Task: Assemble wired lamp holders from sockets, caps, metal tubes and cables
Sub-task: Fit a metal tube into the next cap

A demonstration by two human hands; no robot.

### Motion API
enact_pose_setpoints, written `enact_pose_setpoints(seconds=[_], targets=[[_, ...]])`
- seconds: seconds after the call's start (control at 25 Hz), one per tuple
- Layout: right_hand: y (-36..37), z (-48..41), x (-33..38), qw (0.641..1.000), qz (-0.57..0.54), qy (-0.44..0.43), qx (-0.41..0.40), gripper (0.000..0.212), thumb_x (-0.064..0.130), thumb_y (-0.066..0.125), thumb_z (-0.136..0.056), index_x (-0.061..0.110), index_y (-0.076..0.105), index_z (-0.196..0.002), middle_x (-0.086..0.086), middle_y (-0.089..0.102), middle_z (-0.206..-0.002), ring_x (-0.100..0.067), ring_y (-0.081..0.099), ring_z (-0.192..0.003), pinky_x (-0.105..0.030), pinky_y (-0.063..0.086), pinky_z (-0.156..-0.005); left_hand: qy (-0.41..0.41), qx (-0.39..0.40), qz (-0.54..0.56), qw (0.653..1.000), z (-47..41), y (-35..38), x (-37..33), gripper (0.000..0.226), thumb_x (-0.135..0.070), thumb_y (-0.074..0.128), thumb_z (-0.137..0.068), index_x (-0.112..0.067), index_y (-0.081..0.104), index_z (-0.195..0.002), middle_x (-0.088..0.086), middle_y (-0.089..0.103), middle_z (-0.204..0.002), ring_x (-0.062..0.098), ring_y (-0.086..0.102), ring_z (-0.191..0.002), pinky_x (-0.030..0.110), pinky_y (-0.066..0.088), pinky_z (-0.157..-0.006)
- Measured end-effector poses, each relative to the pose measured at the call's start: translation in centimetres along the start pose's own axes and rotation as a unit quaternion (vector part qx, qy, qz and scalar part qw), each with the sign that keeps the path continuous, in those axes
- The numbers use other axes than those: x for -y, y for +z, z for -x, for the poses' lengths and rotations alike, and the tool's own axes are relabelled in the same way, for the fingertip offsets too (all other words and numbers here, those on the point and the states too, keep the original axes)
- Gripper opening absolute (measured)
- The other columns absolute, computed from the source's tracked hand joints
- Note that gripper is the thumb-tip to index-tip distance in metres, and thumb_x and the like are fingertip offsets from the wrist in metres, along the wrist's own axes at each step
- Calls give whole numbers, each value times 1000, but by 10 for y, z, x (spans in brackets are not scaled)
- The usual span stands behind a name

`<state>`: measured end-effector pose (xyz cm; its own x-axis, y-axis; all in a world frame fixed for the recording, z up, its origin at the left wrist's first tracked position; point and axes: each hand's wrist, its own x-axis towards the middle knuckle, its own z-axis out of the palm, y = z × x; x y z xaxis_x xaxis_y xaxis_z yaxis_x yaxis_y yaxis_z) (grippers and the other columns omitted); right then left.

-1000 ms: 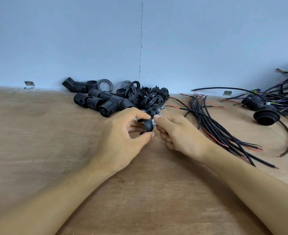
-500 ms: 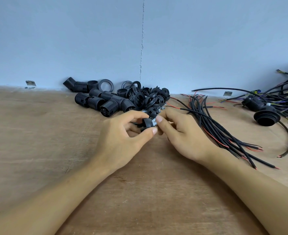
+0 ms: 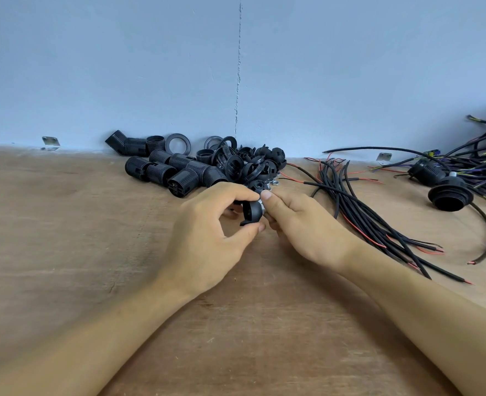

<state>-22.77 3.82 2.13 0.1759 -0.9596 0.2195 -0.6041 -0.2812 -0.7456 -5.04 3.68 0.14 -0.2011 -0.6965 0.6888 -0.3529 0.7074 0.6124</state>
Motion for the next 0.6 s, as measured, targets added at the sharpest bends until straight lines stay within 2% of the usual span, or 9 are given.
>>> enact_pose_setpoints(seconds=[0.2,0.36,0.48,0.6], targets=[[2,-3,4,994,-96,51,15,41,39,38,-107,17,40,-72,4,33,-60,-17,26,-57,-33,24,-55,67,-7,-40,997,0,1,2,32,-8,86,-77,-16,71,-105,-11,70,-99,9,67,-92,27,54,-82],[4,-3,4,989,-129,76,1,46,39,39,-106,24,32,-63,10,30,-53,-15,23,-51,-29,21,-50,80,-15,-32,996,-1,4,6,31,-12,85,-77,-17,70,-103,-12,69,-99,8,67,-91,29,55,-81],[4,-2,4,990,-108,91,-6,50,41,39,-105,23,32,-58,13,30,-48,-12,24,-48,-29,23,-52,70,-8,-28,997,-1,8,9,32,-11,84,-77,-19,69,-103,-12,67,-101,9,67,-93,32,57,-81],[7,1,4,997,-30,57,-42,55,42,39,-105,16,33,-57,10,33,-47,-8,29,-47,-30,28,-56,11,-2,-6,1000,1,7,13,38,-14,88,-75,-23,70,-107,-13,68,-99,11,70,-91,32,59,-81]])
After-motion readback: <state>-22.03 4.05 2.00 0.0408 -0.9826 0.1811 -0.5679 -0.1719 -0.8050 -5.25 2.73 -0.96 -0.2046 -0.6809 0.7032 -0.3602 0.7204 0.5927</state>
